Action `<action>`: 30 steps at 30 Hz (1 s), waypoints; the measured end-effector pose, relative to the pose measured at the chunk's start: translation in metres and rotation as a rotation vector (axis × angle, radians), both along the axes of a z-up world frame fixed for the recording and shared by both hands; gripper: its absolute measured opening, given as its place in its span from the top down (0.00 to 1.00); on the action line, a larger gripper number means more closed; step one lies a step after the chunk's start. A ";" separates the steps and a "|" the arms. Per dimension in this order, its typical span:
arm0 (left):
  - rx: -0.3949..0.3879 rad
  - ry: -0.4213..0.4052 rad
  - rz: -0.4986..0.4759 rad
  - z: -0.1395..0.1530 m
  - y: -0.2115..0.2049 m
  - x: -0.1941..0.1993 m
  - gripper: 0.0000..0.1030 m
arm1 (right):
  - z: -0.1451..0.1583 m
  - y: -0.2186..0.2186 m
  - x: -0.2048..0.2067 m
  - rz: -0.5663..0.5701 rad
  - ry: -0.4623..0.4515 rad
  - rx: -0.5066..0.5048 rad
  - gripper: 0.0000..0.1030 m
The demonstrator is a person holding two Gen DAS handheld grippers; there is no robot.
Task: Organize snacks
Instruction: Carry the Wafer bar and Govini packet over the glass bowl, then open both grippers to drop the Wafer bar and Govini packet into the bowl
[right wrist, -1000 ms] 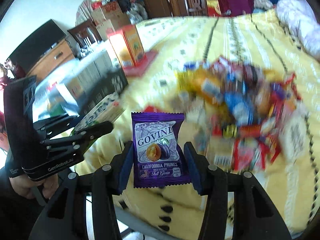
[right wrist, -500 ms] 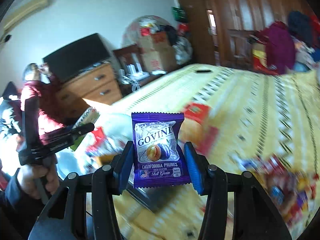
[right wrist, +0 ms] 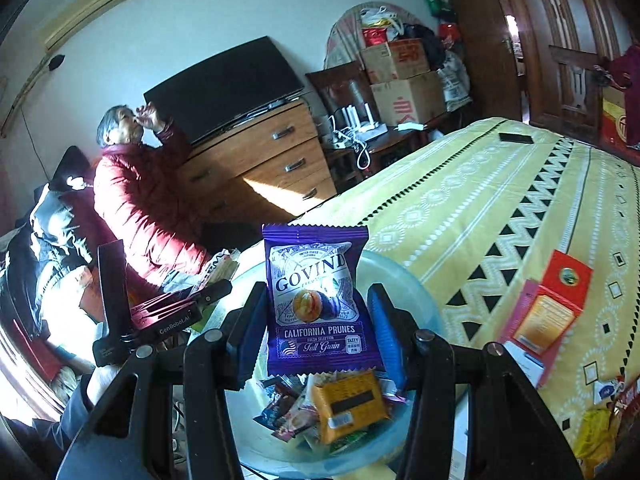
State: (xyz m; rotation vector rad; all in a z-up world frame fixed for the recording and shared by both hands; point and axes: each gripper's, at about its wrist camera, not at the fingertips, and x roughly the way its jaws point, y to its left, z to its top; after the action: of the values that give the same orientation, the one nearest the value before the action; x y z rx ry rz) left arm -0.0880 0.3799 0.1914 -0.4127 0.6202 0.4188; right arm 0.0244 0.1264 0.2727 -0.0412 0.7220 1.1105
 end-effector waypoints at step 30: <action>-0.008 -0.019 -0.041 -0.020 -0.002 -0.013 0.25 | -0.055 -0.023 0.002 -0.091 -0.008 -0.086 0.18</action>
State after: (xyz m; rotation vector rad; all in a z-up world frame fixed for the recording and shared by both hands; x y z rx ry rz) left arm -0.1010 0.3774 0.1718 -0.4105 0.6113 0.3731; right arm 0.0267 0.1032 0.2174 -0.0850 0.7573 0.9916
